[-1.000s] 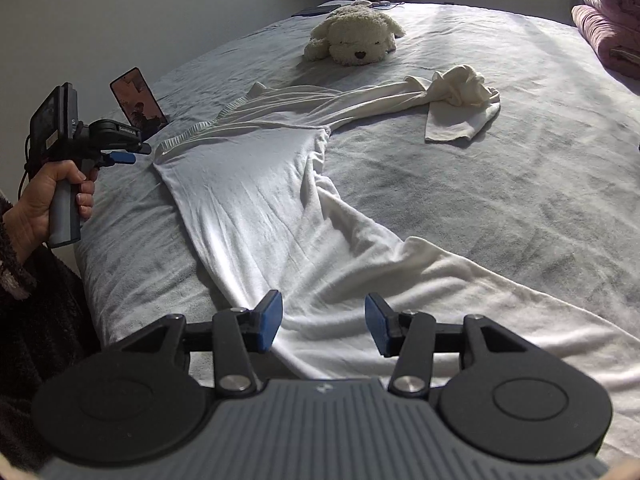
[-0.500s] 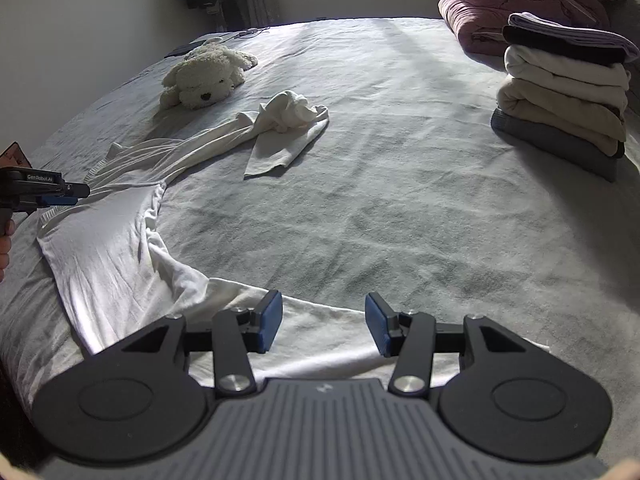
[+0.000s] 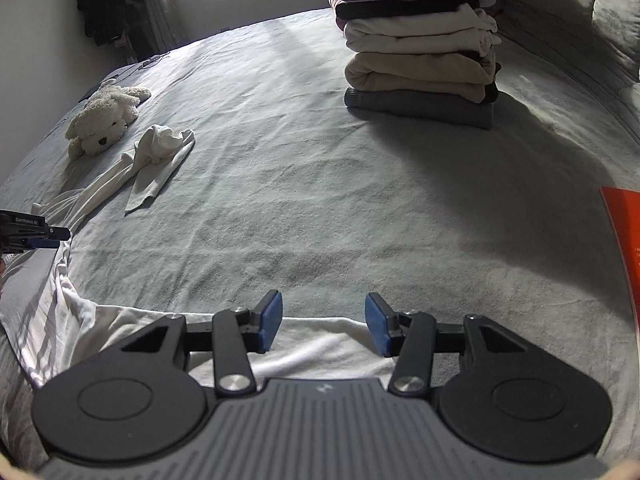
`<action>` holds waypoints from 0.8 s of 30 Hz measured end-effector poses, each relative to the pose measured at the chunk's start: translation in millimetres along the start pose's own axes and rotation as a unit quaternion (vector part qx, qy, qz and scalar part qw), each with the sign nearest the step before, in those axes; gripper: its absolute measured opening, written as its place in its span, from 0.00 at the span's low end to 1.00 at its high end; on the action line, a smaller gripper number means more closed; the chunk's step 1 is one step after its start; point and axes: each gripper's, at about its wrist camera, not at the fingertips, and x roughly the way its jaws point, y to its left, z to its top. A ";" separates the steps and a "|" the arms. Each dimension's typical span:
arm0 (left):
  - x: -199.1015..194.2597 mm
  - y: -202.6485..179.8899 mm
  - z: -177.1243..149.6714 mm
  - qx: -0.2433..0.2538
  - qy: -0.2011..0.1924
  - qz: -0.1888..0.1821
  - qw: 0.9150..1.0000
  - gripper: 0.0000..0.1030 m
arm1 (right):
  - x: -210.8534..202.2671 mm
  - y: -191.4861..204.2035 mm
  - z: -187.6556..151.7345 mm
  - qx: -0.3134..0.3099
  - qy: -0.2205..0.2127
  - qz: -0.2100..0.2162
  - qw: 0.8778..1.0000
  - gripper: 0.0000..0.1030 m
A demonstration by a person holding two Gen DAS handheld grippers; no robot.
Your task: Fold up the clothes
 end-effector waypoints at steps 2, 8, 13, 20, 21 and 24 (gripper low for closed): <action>3.7 -4.9 2.4 0.008 0.005 0.007 1.000 0.31 | 1.0 -0.7 -3.5 -0.010 0.006 -0.009 1.000 0.49; 17.0 -19.8 4.3 0.031 0.020 0.044 0.998 0.31 | 13.7 -7.2 -17.4 -0.025 0.026 -0.042 0.998 0.49; 18.6 -27.8 -1.0 0.040 -0.001 0.097 0.994 0.05 | 20.1 -1.8 -30.1 -0.056 0.019 -0.058 0.997 0.07; 1.2 -13.6 -9.9 -0.022 -0.077 0.062 0.995 0.02 | -1.7 2.9 -31.6 -0.054 -0.003 -0.089 0.995 0.03; -2.1 -10.5 -10.9 -0.031 -0.088 0.051 0.994 0.02 | -5.5 3.8 -31.5 -0.053 -0.008 -0.095 0.994 0.03; -12.0 -0.4 -14.9 -0.073 -0.128 0.021 0.989 0.02 | -14.3 4.2 -31.3 -0.048 -0.021 -0.112 0.992 0.03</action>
